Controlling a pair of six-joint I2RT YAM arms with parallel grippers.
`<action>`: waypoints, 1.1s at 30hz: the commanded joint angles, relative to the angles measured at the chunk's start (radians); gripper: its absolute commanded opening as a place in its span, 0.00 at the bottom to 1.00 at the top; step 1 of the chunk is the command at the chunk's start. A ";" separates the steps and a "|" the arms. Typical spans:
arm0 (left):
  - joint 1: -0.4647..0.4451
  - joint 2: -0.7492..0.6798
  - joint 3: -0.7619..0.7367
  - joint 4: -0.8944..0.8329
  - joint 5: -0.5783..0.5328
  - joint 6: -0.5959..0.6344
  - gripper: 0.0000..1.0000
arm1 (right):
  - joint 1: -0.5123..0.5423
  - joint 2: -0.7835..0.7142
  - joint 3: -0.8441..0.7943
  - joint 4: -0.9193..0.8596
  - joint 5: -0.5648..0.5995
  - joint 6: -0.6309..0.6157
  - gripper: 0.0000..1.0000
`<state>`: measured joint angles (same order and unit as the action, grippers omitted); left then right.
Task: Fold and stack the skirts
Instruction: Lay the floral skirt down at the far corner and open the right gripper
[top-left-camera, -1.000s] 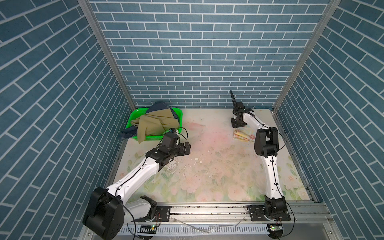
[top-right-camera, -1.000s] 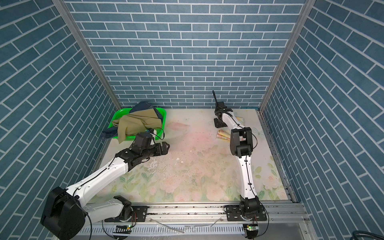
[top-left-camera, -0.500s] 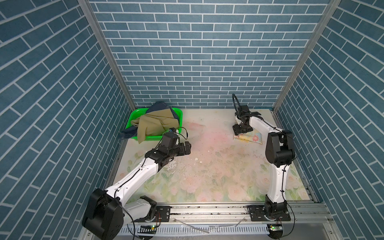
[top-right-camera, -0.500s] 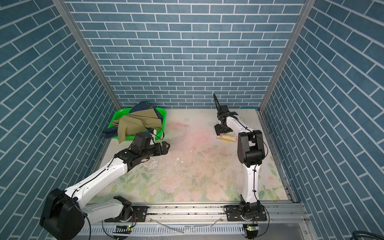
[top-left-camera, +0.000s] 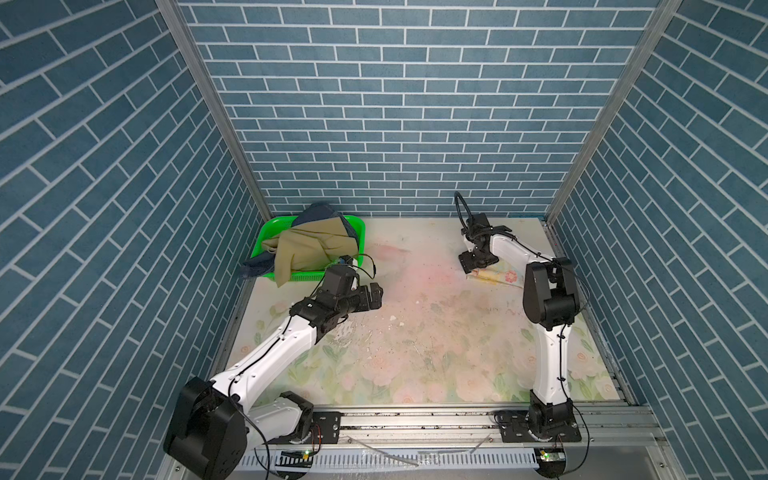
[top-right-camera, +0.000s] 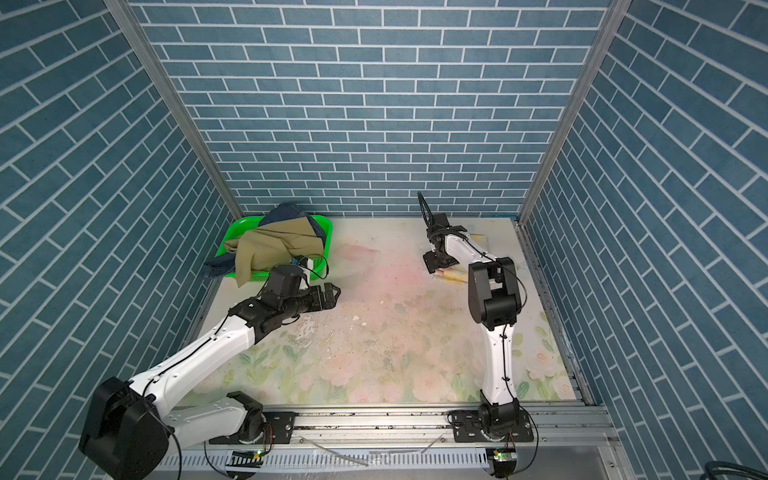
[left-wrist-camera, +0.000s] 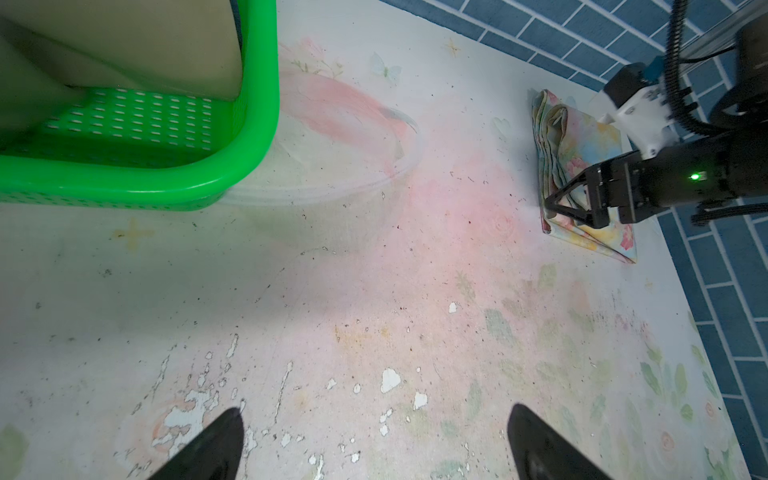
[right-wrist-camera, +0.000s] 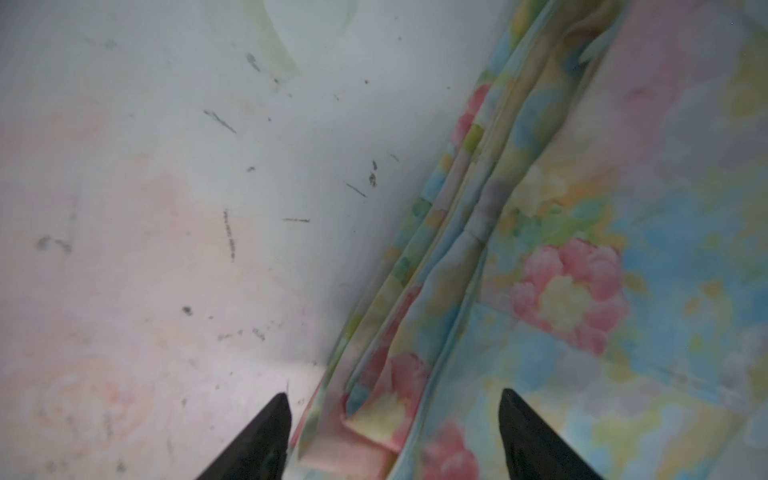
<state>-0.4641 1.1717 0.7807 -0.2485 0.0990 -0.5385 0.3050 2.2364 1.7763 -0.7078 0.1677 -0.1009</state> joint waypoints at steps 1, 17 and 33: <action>0.005 -0.023 0.007 -0.006 0.000 0.003 1.00 | -0.009 0.045 0.038 -0.066 0.083 -0.105 0.77; 0.005 0.054 0.067 -0.012 0.003 0.003 1.00 | -0.151 0.081 0.056 -0.024 0.091 -0.272 0.74; 0.005 0.107 0.168 -0.080 -0.055 0.020 1.00 | -0.221 0.185 0.266 -0.032 0.078 -0.269 0.74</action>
<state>-0.4641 1.2743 0.9077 -0.2878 0.0803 -0.5369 0.0891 2.4012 2.0422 -0.7261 0.2329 -0.3389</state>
